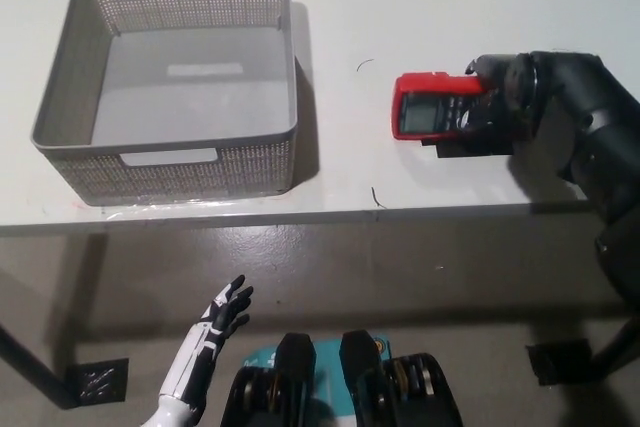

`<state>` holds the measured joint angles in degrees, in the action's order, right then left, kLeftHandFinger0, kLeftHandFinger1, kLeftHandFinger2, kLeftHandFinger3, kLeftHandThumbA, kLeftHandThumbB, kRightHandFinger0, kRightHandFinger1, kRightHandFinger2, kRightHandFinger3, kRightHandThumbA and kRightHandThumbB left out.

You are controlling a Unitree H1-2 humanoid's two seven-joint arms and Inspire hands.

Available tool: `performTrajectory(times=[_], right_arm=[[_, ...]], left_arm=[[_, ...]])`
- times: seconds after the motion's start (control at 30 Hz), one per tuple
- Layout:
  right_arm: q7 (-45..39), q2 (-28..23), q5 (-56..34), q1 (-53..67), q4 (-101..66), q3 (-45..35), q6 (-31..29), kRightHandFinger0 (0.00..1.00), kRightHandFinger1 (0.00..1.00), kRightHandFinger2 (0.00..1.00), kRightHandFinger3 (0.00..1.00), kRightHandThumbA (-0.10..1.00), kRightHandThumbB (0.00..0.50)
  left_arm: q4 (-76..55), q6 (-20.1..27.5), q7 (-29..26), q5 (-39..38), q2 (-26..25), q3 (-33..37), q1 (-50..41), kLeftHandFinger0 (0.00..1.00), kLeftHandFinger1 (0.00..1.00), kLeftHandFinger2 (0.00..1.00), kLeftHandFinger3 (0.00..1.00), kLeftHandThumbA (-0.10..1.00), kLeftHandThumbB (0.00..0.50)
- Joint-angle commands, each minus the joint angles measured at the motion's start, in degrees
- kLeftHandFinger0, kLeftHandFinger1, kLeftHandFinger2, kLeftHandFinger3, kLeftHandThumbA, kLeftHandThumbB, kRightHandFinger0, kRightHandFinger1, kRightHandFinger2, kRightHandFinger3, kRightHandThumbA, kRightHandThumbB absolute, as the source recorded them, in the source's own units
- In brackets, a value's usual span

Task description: Use the right hand to pick up a multimeter on the right side and put it into a container on the left side

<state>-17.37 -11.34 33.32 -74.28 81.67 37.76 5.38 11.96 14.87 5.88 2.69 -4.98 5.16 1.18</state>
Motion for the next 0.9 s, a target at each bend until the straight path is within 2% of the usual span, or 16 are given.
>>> performTrajectory(times=[0.0,0.03,0.07,0.1,0.13,0.17,0.2,0.23,0.43,0.5,0.57,0.63,0.7,0.77,0.8,0.87], right_arm=[[23.45,1.36,-1.31,5.54,-0.12,-3.40,-7.34,0.01,0.03,0.18,0.26,-0.10,0.171],[23.53,1.36,-3.31,5.64,-0.14,-5.51,-7.60,0.00,0.06,0.28,0.29,-0.10,0.155],[23.22,1.30,-4.61,5.66,-0.09,-7.00,-7.95,0.00,0.28,0.64,0.61,-0.10,0.143],[23.16,1.32,-4.88,5.67,-0.03,-7.60,-8.09,0.00,0.34,0.76,0.72,-0.10,0.157],[22.75,1.06,-6.03,5.71,-0.02,-9.01,-8.77,0.00,0.45,0.81,0.82,-0.10,0.160],[22.43,0.72,-7.30,5.68,0.06,-10.74,-9.17,0.00,0.52,0.83,0.85,-0.10,0.160],[22.05,0.39,-8.64,5.64,0.05,-12.57,-9.58,0.00,0.50,0.77,0.75,-0.10,0.156],[21.98,0.30,-9.38,5.60,0.10,-13.99,-9.64,0.00,0.49,0.76,0.75,-0.10,0.156],[20.17,0.00,-18.22,4.64,0.17,-28.87,-7.33,0.01,0.56,0.85,0.81,-0.10,0.144],[16.65,-0.35,-27.20,3.73,0.28,-39.87,-4.77,0.00,0.51,0.84,0.79,-0.10,0.119],[14.91,-0.75,-33.95,3.08,0.40,-48.19,-1.94,0.01,0.49,0.89,1.00,-0.10,0.122],[16.24,-1.07,-40.10,2.20,0.70,-56.83,1.10,0.00,0.47,0.93,1.00,-0.10,0.149],[16.75,-1.14,-43.10,1.81,0.83,-61.99,2.33,0.00,0.35,0.85,1.00,-0.10,0.144],[16.39,-1.64,-46.16,1.45,1.08,-67.14,4.44,0.00,0.07,0.63,1.00,-0.10,0.099],[14.71,-2.09,-47.29,1.61,1.21,-69.24,5.74,0.00,0.00,0.56,1.00,-0.10,0.063],[12.16,-2.50,-50.37,2.29,1.32,-74.18,6.76,0.00,0.00,0.52,1.00,-0.10,0.053]], left_arm=[[-0.61,3.38,1.06,0.20,-1.07,0.40,1.46,1.00,1.00,1.00,1.00,1.00,0.402],[-0.42,3.49,0.96,-0.03,-1.04,0.21,1.62,1.00,1.00,1.00,1.00,1.00,0.407],[-0.66,2.85,0.85,-0.13,-1.02,0.05,1.49,1.00,1.00,1.00,1.00,1.00,0.416],[-0.81,2.56,0.86,-0.19,-1.06,-0.02,1.41,1.00,1.00,1.00,1.00,1.00,0.418],[-0.92,2.18,0.95,-0.05,-1.18,0.06,1.47,1.00,1.00,1.00,1.00,1.00,0.425],[-0.70,2.53,0.80,0.12,-1.12,0.06,1.66,1.00,1.00,1.00,1.00,1.00,0.416],[-0.79,2.54,1.01,0.11,-1.28,0.15,1.70,1.00,1.00,1.00,1.00,1.00,0.412],[-0.69,2.60,1.01,0.14,-1.32,0.15,1.75,1.00,1.00,1.00,1.00,1.00,0.412],[-0.03,2.74,1.01,-0.19,-1.44,0.15,1.64,1.00,1.00,1.00,1.00,1.00,0.414],[0.45,2.86,0.97,-0.29,-1.41,0.18,1.89,1.00,1.00,1.00,1.00,1.00,0.400],[0.33,2.68,0.80,-0.10,-1.34,0.20,1.79,1.00,1.00,1.00,1.00,1.00,0.394],[0.09,2.26,0.79,0.17,-1.37,0.33,1.70,1.00,1.00,1.00,1.00,1.00,0.393],[0.02,1.63,0.88,0.20,-1.49,0.34,1.58,1.00,1.00,1.00,1.00,1.00,0.407],[0.46,2.25,0.80,-0.52,-1.11,0.10,1.45,1.00,1.00,1.00,1.00,1.00,0.404],[0.81,2.56,0.75,-0.43,-1.19,0.09,1.38,1.00,1.00,1.00,1.00,1.00,0.412],[0.92,2.91,0.84,-0.52,-1.33,0.05,1.20,1.00,1.00,1.00,1.00,1.00,0.408]])
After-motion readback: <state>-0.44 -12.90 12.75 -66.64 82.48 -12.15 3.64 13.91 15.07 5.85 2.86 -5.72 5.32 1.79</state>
